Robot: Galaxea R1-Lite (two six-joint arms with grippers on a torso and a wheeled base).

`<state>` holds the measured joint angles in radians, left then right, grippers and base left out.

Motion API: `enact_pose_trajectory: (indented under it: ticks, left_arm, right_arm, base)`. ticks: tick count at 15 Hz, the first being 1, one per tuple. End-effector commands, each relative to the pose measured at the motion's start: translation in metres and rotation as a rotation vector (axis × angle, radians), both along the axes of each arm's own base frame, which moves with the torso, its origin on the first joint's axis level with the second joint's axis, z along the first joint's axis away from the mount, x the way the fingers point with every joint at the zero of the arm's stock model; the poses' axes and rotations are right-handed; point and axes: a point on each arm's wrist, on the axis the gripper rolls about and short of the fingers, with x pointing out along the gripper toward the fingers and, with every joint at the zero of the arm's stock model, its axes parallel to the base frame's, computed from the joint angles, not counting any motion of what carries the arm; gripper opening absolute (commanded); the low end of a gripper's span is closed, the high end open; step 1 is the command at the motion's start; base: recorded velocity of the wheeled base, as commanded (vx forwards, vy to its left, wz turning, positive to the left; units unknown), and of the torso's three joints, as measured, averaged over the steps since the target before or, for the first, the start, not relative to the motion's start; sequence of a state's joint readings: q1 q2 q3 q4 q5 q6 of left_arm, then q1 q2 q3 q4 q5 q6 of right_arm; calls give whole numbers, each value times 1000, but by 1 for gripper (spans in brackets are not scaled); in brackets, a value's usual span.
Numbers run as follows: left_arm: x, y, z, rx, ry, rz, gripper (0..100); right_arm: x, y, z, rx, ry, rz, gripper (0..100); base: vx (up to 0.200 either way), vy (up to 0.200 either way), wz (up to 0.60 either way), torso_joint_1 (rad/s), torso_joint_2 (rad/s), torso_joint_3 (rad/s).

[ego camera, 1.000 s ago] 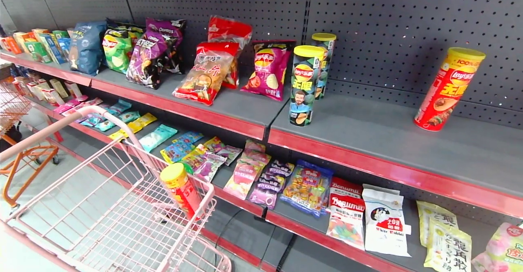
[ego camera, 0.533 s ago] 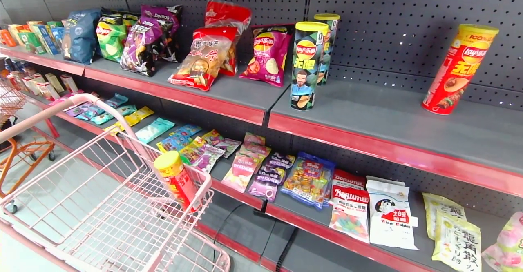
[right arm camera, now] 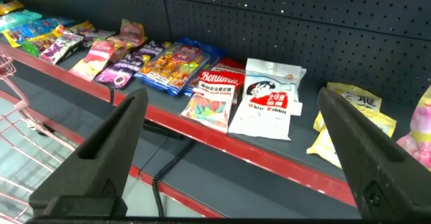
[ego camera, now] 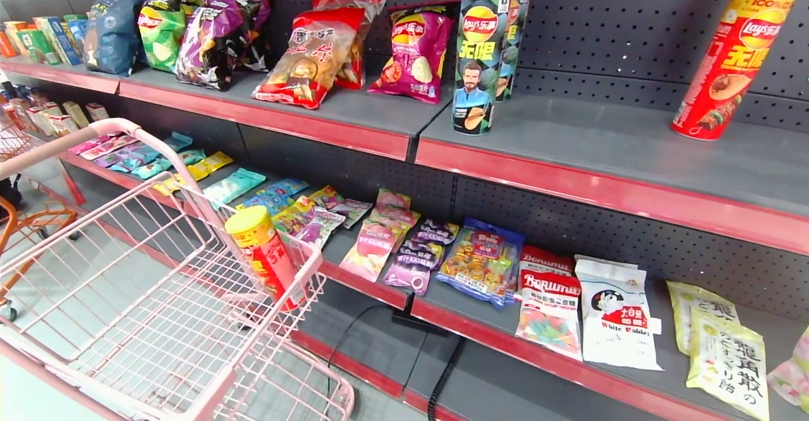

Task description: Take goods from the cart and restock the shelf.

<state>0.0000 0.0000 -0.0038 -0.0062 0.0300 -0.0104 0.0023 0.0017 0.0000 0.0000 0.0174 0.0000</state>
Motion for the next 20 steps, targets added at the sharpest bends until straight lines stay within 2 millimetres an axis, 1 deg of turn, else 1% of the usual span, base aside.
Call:
enact_pose_trajectory:
  ticks: [1,2,3,4,5,6,8,9,10,11,12,13,14,16,17,18,20]
  left_arm:
    - [0,1,55,-62,-49,-32,100]
    - [17,1,115,-163,-49,-17,100]
    - [38,1,161,-215,-59,18,100]
    - [58,0,182,-225,-35,28,100]
    - [95,-1,190,-227,54,38,100]
    - [125,-3,180,-252,127,28,100]
    - [180,-6,156,-262,177,-91,100]
    - [196,-1,145,-263,199,-110,100]
    - [220,13,104,-226,311,-158,100]
    - [227,25,79,-196,374,-198,100]
    - [229,30,67,-163,394,-245,100]
    - [232,34,51,-113,412,-322,100]
    - [241,36,32,-56,440,-389,100]
    - [260,39,14,-36,451,-400,100]
    - [264,40,11,-33,445,-400,100]
    - [275,42,3,-25,410,-403,100]
    - [287,45,-7,-20,397,-407,100]
  right_arm:
    - [0,0,0,0,0,0,100]
    - [0,0,0,0,0,2,100]
    - [0,0,0,0,0,2,100]
    - [0,0,0,-2,0,0,100]
    - [0,0,0,-2,0,0,100]
    - [0,0,0,-2,0,0,100]
    - [0,0,0,-2,0,-1,100]
    - [0,0,0,-2,0,-1,100]
    - [0,0,0,0,0,-1,100]
    - [0,0,0,0,0,2,100]
    - [0,0,0,0,0,-1,100]
    - [0,0,0,-2,0,-1,100]
    - [0,0,0,-2,0,0,100]
    - [0,0,0,-2,0,-1,100]
    - [0,0,0,-2,0,0,100]
    - [0,0,0,-2,0,0,100]
    - [0,0,0,-3,0,0,100]
  base:
    - [0,0,0,-36,110,76]
    - [0,0,0,-22,66,46]
    - [0,0,0,0,0,0]
    - [0,0,0,0,0,0]
    - [0,0,0,0,0,0]
    - [0,0,0,0,0,0]
    - [0,0,0,0,0,0]
    - [0,0,0,0,0,0]
    - [0,0,0,0,0,0]
    - [0,0,0,0,0,0]
    - [0,0,0,0,0,0]
    - [0,0,0,0,0,0]
    - [0,0,0,0,0,0]
    - [0,0,0,0,0,0]
    - [0,0,0,0,0,0]
    - [0,0,0,0,0,0]
    - [0,0,0,0,0,0]
